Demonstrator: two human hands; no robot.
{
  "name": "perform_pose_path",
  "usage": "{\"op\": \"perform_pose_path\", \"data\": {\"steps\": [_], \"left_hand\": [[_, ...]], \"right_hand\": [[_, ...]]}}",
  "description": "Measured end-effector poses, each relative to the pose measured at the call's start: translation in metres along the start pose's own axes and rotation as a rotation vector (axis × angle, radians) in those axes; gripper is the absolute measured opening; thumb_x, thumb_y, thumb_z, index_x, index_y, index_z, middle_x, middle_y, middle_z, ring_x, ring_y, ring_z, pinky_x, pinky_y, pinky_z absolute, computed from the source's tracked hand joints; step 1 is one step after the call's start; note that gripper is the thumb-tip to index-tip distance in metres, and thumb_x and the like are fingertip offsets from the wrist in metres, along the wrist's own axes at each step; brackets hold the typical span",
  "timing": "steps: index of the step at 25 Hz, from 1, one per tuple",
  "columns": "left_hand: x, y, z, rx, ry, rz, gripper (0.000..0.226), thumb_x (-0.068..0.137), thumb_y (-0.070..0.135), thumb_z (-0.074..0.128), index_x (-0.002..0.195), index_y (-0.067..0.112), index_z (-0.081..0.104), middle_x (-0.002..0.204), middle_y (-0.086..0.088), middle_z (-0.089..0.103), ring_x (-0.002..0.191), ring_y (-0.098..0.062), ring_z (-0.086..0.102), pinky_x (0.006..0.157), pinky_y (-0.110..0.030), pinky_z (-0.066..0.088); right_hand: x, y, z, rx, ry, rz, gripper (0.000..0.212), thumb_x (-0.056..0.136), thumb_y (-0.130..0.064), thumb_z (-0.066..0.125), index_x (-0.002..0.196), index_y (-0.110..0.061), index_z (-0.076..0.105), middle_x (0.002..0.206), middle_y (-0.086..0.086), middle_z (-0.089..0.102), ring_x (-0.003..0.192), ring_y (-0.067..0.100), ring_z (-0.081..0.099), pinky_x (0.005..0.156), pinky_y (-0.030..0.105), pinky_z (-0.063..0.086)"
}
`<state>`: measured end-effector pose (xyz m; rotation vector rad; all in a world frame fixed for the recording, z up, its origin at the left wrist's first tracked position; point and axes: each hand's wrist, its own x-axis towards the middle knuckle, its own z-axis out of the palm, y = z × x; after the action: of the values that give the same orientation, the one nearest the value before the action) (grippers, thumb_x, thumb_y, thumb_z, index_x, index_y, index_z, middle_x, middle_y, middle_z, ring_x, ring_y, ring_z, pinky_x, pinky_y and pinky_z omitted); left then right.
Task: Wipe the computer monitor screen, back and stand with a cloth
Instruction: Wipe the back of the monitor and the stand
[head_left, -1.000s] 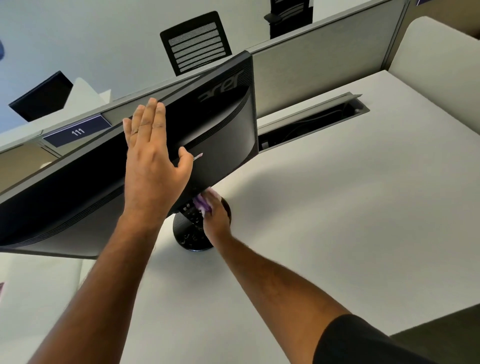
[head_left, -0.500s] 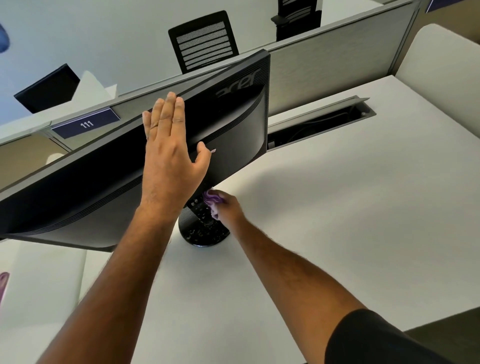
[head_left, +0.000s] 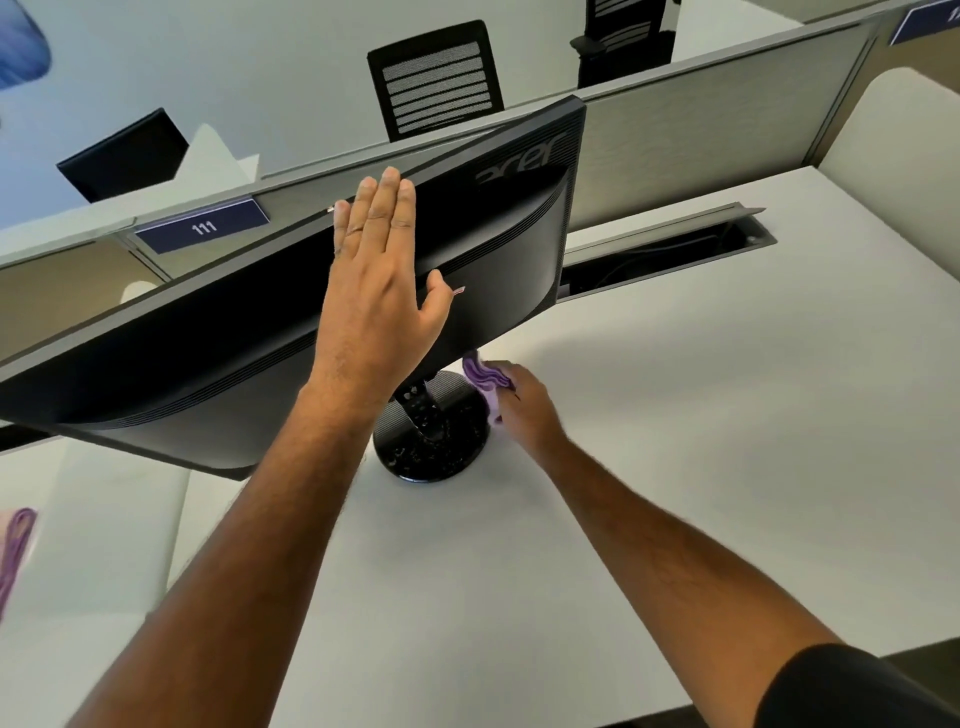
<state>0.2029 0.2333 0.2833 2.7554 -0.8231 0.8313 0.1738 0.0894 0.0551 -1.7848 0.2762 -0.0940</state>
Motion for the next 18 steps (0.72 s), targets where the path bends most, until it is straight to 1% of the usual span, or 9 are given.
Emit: {"op": "perform_pose_path", "data": {"steps": [1,2,4,7,10,12,15,16,18], "left_hand": [[0.0,-0.003,-0.002,0.005,-0.01,0.021,0.074,0.102,0.027,0.053,0.163,0.0,0.021,0.172,-0.017,0.018,0.162,-0.029,0.011,0.132,-0.04,0.0],[-0.001,-0.005,-0.004,0.012,-0.019,0.038,0.074,0.102,0.027,0.053,0.163,0.0,0.022,0.172,-0.017,0.019,0.162,-0.029,0.012,0.132,-0.041,0.001],[-0.004,-0.007,-0.007,0.028,-0.031,0.065,0.073,0.102,0.027,0.052,0.163,0.0,0.021,0.172,-0.017,0.019,0.162,-0.03,0.012,0.132,-0.042,0.003],[-0.017,-0.012,-0.013,-0.002,-0.028,0.073,0.073,0.103,0.025,0.052,0.164,0.001,0.02,0.173,-0.016,0.018,0.162,-0.03,0.011,0.132,-0.046,0.008],[-0.049,-0.02,-0.012,-0.085,0.004,0.086,0.069,0.102,0.018,0.054,0.162,-0.002,0.026,0.17,-0.017,0.025,0.16,-0.031,0.017,0.131,-0.049,0.015],[-0.083,-0.027,-0.006,-0.114,0.012,0.047,0.067,0.1,0.013,0.058,0.159,-0.003,0.032,0.167,-0.018,0.032,0.158,-0.031,0.025,0.13,-0.047,0.02],[-0.133,-0.033,0.006,-0.165,-0.004,-0.01,0.066,0.097,0.008,0.062,0.158,-0.003,0.036,0.167,-0.016,0.033,0.159,-0.03,0.023,0.13,-0.045,0.023],[-0.147,-0.033,0.011,-0.193,-0.007,-0.026,0.066,0.096,0.007,0.063,0.157,-0.003,0.038,0.167,-0.016,0.033,0.159,-0.03,0.023,0.129,-0.046,0.024],[-0.176,-0.034,0.021,-0.246,-0.032,-0.083,0.068,0.094,0.006,0.065,0.157,-0.002,0.039,0.167,-0.013,0.033,0.159,-0.027,0.023,0.129,-0.045,0.026]], "right_hand": [[0.002,0.001,-0.002,-0.118,0.064,-0.113,0.041,0.093,-0.001,0.055,0.13,-0.017,0.066,0.118,0.002,0.065,0.105,0.018,0.063,0.086,0.024,0.056],[0.006,0.006,0.002,-0.241,0.071,-0.218,0.045,0.094,0.002,0.057,0.135,-0.017,0.064,0.127,0.002,0.062,0.115,0.016,0.059,0.096,0.023,0.053],[0.011,0.015,0.014,-0.469,-0.03,-0.323,0.053,0.09,0.008,0.059,0.136,-0.017,0.063,0.134,0.005,0.059,0.125,0.022,0.055,0.104,0.034,0.051],[0.007,0.027,0.034,-0.669,-0.237,-0.335,0.053,0.089,0.01,0.061,0.135,-0.015,0.065,0.147,0.007,0.054,0.142,0.031,0.042,0.112,0.052,0.043],[-0.006,0.029,0.036,-0.854,-0.325,-0.291,0.054,0.095,0.0,0.058,0.145,-0.021,0.056,0.166,0.005,0.031,0.156,0.031,0.019,0.123,0.053,0.021],[-0.011,0.026,0.033,-0.943,-0.332,-0.312,0.05,0.096,-0.011,0.058,0.144,-0.027,0.057,0.162,-0.002,0.037,0.154,0.027,0.022,0.121,0.046,0.019],[-0.016,0.021,0.026,-0.964,-0.41,-0.283,0.044,0.097,-0.017,0.054,0.133,-0.039,0.062,0.15,-0.011,0.049,0.143,0.019,0.036,0.112,0.041,0.026],[-0.016,0.018,0.022,-0.941,-0.381,-0.27,0.044,0.096,-0.017,0.053,0.132,-0.041,0.062,0.144,-0.01,0.053,0.136,0.019,0.045,0.108,0.041,0.031],[-0.01,0.015,0.016,-0.865,-0.213,-0.319,0.046,0.094,-0.012,0.055,0.133,-0.035,0.062,0.133,-0.003,0.061,0.12,0.024,0.058,0.1,0.04,0.044]]}}
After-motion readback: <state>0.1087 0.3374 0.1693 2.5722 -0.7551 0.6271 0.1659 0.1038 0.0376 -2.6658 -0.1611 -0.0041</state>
